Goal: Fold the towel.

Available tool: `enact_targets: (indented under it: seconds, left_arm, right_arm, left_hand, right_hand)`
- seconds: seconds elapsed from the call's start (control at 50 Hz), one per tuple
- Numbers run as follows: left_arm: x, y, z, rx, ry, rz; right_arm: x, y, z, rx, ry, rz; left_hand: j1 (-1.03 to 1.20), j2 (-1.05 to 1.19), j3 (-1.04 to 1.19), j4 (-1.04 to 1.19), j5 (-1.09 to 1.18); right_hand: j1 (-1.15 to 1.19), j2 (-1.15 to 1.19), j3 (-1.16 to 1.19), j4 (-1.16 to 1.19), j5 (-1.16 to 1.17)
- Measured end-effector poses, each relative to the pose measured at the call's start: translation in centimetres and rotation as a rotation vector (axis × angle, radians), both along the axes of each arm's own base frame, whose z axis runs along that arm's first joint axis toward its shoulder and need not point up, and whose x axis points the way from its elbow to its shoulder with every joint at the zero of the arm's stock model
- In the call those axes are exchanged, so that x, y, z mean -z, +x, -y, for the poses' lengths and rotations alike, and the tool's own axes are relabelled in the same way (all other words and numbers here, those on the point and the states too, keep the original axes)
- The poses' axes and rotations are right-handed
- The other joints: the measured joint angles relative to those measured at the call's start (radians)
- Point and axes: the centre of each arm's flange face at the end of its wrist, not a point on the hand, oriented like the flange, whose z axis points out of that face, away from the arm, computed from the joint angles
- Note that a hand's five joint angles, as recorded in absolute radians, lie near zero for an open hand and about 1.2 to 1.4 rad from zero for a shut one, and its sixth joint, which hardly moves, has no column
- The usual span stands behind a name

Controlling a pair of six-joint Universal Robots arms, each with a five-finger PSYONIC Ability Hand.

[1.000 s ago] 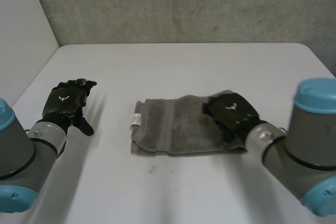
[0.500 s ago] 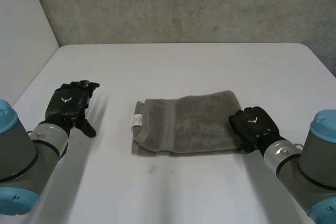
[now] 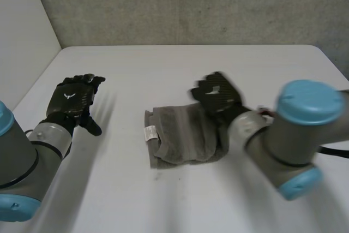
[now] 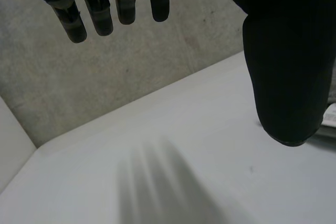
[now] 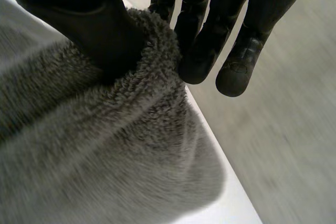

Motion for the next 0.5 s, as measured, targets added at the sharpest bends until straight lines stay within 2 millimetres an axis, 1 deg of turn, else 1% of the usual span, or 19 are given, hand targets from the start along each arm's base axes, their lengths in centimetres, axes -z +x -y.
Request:
enact_targets:
  seconds: [0.02,0.04,0.08,0.1,0.14,0.16,0.2,0.24,0.28,0.32,0.34,0.36,0.4,0.42,0.44,0.46,0.48,0.5]
  left_arm:
    - [-0.1,-0.1,-0.1,0.004,-0.003,-0.001]
    - [-0.2,-0.2,-0.1,0.006,-0.005,-0.002]
    - [-0.3,-0.4,-0.2,0.012,-0.010,-0.004]
    - [-0.4,-0.4,-0.2,0.013,-0.010,-0.005]
    - [-0.5,-0.5,-0.2,0.016,-0.014,-0.007]
    - [-0.5,-0.5,-0.2,0.017,-0.015,-0.008]
    - [-0.8,-0.7,-0.1,0.018,-0.023,-0.012]
    - [-1.1,-0.8,0.1,0.018,-0.033,-0.016]
    - [-1.5,-1.0,0.2,0.018,-0.044,-0.022]
    - [-2.0,-1.2,0.4,0.018,-0.058,-0.031]
    - [-2.4,-1.4,0.5,0.017,-0.068,-0.038]
    - [-2.6,-1.5,0.6,0.017,-0.073,-0.042]
    - [-3.4,-2.0,0.7,0.018,-0.086,-0.059]
    - [-3.6,-2.2,0.8,0.018,-0.089,-0.064]
    - [-4.0,-2.6,0.9,0.021,-0.094,-0.075]
    - [-4.2,-2.7,0.9,0.023,-0.095,-0.080]
    - [-4.5,-3.0,0.9,0.027,-0.096,-0.088]
    - [-4.8,-3.4,1.0,0.034,-0.096,-0.099]
  right_arm:
    - [0.1,1.1,-0.7,-0.037,-0.002,-0.007]
    - [0.3,1.8,-1.2,-0.059,0.000,-0.013]
    - [1.3,3.8,-3.0,-0.136,0.029,-0.043]
    - [1.7,4.2,-3.5,-0.157,0.040,-0.054]
    - [3.1,5.5,-5.1,-0.222,0.083,-0.095]
    - [3.4,5.6,-5.4,-0.234,0.092,-0.104]
    - [4.4,6.2,-6.7,-0.280,0.133,-0.139]
    - [4.7,6.3,-7.1,-0.298,0.153,-0.150]
    - [4.4,6.3,-7.4,-0.304,0.167,-0.141]
    - [3.6,6.1,-7.3,-0.298,0.182,-0.112]
    - [2.8,5.9,-7.2,-0.287,0.191,-0.078]
    - [2.4,5.7,-7.0,-0.281,0.197,-0.061]
    - [1.0,5.0,-6.3,-0.248,0.216,0.018]
    - [0.6,4.7,-6.0,-0.239,0.222,0.041]
    - [0.0,4.1,-5.5,-0.220,0.234,0.086]
    - [-0.2,3.9,-5.3,-0.214,0.239,0.100]
    - [-0.4,3.6,-5.1,-0.205,0.248,0.117]
    - [-0.7,3.0,-4.8,-0.190,0.269,0.146]
  left_hand:
    - [0.000,0.000,0.000,0.000,0.000]
    - [0.000,0.000,0.000,0.000,0.000]
    - [0.000,0.000,0.000,0.000,0.000]
    - [0.000,0.000,0.000,0.000,0.000]
    - [0.000,0.000,0.000,0.000,0.000]
    - [0.000,0.000,0.000,0.000,0.000]
    - [0.000,0.000,0.000,0.000,0.000]
    - [0.000,0.000,0.000,0.000,0.000]
    - [0.000,0.000,0.000,0.000,0.000]
    - [0.000,0.000,0.000,0.000,0.000]
    - [0.000,0.000,0.000,0.000,0.000]
    - [0.000,0.000,0.000,0.000,0.000]
    - [0.000,0.000,0.000,0.000,0.000]
    - [0.000,0.000,0.000,0.000,0.000]
    - [0.000,0.000,0.000,0.000,0.000]
    - [0.000,0.000,0.000,0.000,0.000]
    - [0.000,0.000,0.000,0.000,0.000]
    - [0.000,0.000,0.000,0.000,0.000]
  right_hand:
    - [0.000,0.000,0.000,0.000,0.000]
    - [0.000,0.000,0.000,0.000,0.000]
    - [0.000,0.000,0.000,0.000,0.000]
    - [0.000,0.000,0.000,0.000,0.000]
    - [0.000,0.000,0.000,0.000,0.000]
    - [0.000,0.000,0.000,0.000,0.000]
    - [0.000,0.000,0.000,0.000,0.000]
    - [0.000,0.000,0.000,0.000,0.000]
    - [0.000,0.000,0.000,0.000,0.000]
    - [0.000,0.000,0.000,0.000,0.000]
    - [0.000,0.000,0.000,0.000,0.000]
    - [0.000,0.000,0.000,0.000,0.000]
    - [-0.001,0.000,0.000,0.000,0.000]
    - [-0.026,-0.021,-0.023,-0.024,-0.025]
    - [-0.112,-0.098,-0.116,-0.121,-0.121]
    - [-0.172,-0.158,-0.189,-0.176,-0.179]
    - [-0.266,-0.253,-0.283,-0.286,-0.294]
    - [-0.515,-0.506,-0.528,-0.509,-0.527]
